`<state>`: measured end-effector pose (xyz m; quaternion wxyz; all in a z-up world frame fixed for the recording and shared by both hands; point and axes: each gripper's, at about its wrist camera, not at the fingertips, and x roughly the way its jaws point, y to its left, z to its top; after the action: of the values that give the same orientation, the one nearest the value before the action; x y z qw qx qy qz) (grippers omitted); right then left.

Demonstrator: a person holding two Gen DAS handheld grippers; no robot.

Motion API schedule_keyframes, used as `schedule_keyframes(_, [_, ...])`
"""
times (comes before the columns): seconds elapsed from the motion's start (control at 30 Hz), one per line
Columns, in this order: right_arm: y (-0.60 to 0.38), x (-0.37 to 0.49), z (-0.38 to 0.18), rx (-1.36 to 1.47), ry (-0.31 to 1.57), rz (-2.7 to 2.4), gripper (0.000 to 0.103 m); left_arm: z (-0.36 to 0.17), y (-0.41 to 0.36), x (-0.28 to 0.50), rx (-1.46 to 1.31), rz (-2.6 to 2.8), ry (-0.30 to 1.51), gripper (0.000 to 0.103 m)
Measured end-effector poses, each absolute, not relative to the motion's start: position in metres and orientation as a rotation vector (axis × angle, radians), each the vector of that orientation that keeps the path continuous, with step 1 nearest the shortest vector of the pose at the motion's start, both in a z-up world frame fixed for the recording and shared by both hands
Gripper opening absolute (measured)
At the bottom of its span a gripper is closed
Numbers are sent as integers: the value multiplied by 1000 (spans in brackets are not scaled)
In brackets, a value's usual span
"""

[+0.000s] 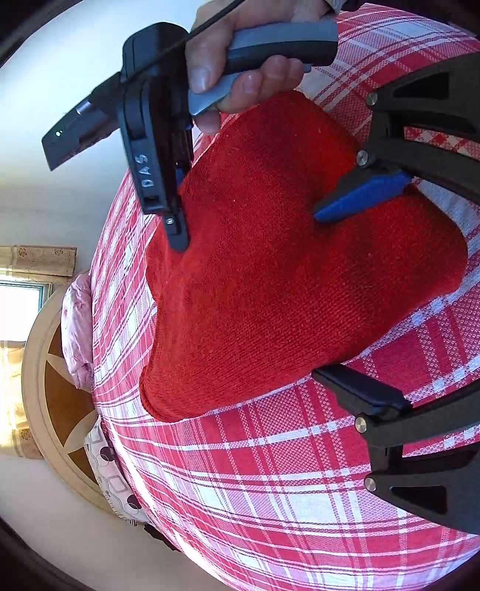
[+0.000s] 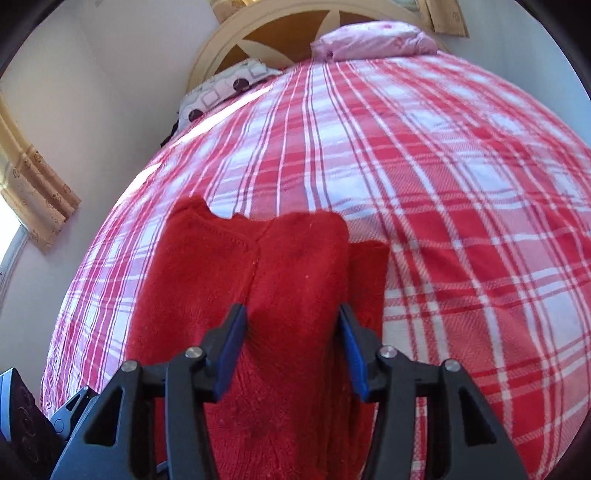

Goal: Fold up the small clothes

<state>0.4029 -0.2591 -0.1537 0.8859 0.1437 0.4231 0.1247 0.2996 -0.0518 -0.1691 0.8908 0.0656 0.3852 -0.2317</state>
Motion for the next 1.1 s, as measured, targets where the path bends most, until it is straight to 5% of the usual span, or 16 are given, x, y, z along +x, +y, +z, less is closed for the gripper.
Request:
schedule_keyframes(0.1, [-259,403,-157,288,883,252,27,-169,-52,299,138,-480,802,80])
schedule_keyframes(0.2, [-257,394,-151,260,847,237,21,-167,-53,298,139,-485,805,80])
schedule_keyframes(0.53, [-273,397,-165,309,872,227,23,-162,-50,294,148,-490,809,80])
schedule_keyframes(0.6, [-276,395,-164,319,861,233,36,-155,-44,295,141,-466,781,80])
schedule_keyframes(0.73, [-283,388,-167,345,850,267,46,-153,-36,305,143,-446,784,80])
schedule_keyframes(0.8, [-282,384,-165,337,843,266,62,-150,-31,310,107,-443,782,80])
schedule_keyframes(1.0, [-294,384,-174,371,863,269,77,-154,-17,339,-44,-436,808,80])
schedule_keyframes(1.1, [-300,387,-183,444,876,311,76,-159,-19,356,-69,-442,828,80])
